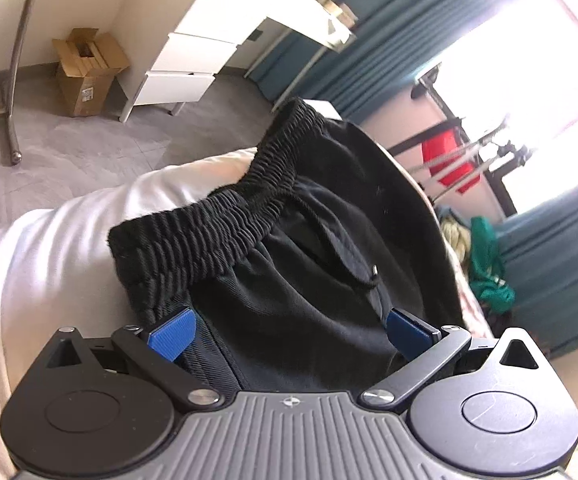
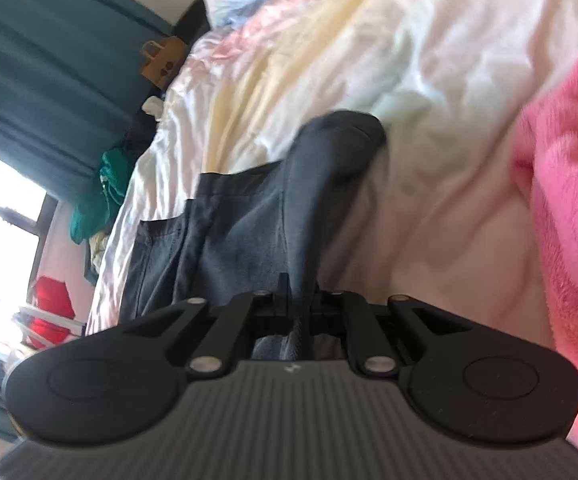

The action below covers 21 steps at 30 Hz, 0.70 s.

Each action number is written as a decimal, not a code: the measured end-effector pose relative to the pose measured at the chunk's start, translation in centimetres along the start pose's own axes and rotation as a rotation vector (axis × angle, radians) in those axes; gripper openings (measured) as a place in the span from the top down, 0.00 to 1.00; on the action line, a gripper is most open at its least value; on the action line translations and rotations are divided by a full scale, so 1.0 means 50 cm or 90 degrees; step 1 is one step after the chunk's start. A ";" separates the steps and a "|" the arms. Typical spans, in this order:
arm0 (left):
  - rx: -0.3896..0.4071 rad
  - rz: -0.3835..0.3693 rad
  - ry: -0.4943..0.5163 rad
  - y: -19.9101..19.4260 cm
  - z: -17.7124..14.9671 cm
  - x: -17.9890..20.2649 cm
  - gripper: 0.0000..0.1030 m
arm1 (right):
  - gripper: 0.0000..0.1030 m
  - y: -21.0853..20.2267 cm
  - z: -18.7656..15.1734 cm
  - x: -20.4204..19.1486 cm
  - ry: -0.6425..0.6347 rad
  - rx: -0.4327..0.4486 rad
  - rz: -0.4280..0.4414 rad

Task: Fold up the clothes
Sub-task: 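Grasp the ribbed waistband with the left gripper while the right gripper holds the leg hem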

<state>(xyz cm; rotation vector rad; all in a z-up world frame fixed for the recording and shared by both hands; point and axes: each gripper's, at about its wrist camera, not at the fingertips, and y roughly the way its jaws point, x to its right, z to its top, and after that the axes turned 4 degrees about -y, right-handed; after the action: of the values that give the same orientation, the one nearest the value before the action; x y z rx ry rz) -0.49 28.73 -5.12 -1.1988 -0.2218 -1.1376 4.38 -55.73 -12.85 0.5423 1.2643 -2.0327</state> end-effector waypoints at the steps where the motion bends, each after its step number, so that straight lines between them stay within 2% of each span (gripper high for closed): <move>1: 0.003 0.001 -0.008 -0.005 0.001 -0.004 0.00 | 0.92 -0.006 -0.001 -0.006 -0.011 0.005 -0.001; 4: 0.024 0.007 -0.030 -0.023 0.003 -0.013 0.00 | 0.92 -0.016 -0.002 -0.015 -0.022 0.010 -0.004; 9: 0.085 0.042 -0.070 -0.054 0.005 -0.028 0.00 | 0.91 -0.021 -0.002 -0.024 -0.062 0.003 -0.027; 15: 0.082 0.073 -0.143 -0.055 0.020 -0.070 0.00 | 0.91 -0.023 -0.006 -0.025 -0.059 -0.001 -0.034; 21: 0.047 0.084 -0.168 -0.046 0.028 -0.092 0.00 | 0.91 -0.026 -0.005 -0.023 -0.044 0.006 -0.029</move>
<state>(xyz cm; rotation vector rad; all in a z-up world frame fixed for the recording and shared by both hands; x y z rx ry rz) -3.86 32.69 -6.20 -1.2764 -0.3768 -0.8491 4.24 -54.72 -11.41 0.4480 1.2365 -2.0777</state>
